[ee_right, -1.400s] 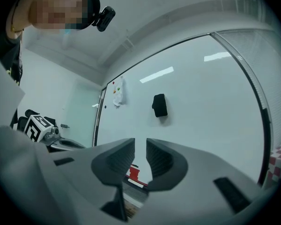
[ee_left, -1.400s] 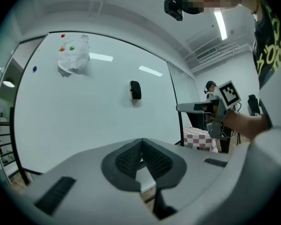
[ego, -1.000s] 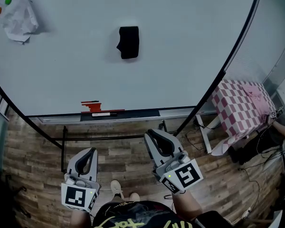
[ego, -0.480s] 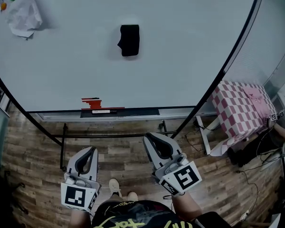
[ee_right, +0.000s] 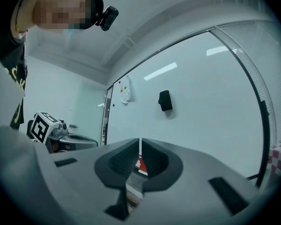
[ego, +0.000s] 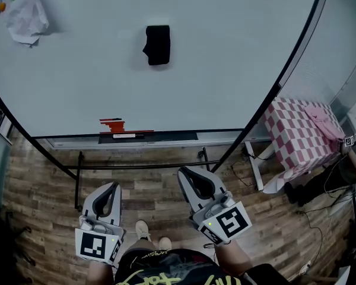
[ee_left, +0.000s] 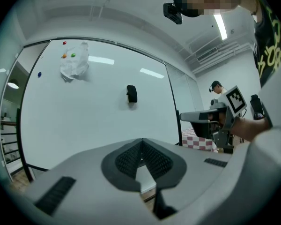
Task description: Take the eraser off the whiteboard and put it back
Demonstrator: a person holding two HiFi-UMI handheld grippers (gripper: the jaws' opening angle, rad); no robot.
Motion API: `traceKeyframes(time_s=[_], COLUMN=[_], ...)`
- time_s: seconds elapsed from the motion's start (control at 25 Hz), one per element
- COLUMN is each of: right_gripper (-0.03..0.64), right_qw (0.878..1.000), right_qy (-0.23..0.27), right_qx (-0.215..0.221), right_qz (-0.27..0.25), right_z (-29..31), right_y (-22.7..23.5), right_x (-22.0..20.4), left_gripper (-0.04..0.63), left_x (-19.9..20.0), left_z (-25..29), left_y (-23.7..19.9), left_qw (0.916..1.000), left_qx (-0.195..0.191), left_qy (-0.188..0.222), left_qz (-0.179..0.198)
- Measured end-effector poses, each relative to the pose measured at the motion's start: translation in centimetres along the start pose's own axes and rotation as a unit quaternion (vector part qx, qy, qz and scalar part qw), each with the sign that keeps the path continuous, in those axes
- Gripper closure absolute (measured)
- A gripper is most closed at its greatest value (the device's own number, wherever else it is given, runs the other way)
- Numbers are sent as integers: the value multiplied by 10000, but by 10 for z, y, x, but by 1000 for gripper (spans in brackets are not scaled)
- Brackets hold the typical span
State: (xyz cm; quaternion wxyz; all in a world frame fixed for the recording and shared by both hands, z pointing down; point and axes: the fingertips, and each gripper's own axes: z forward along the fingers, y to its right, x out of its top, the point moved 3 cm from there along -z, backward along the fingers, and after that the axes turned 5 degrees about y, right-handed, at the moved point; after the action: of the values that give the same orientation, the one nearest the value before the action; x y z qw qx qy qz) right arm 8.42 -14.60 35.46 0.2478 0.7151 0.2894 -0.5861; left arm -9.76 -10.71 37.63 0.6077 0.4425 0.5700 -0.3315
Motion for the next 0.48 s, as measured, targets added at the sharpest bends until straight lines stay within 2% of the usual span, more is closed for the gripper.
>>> traceKeyframes(time_s=[0.32,0.4,0.48], right_gripper=[603,603,604], right_qw=[10000,10000,10000], right_qy=[-23,-36,-56], right_qx=[6,7,1], right_qz=[16,9,-17], right_z=[1,1,0], right_y=[-2,-2,-1], right_x=[-1,-2,-2], left_gripper=[589,589,589], left_x=[2,1,3], left_z=[-1,-2,0], left_y=[-1,-1,1], left_qw=[10000,9998,9998], left_qx=[16,40,75], left_qy=[-62,-194,-110], left_qz=[16,-37,-171])
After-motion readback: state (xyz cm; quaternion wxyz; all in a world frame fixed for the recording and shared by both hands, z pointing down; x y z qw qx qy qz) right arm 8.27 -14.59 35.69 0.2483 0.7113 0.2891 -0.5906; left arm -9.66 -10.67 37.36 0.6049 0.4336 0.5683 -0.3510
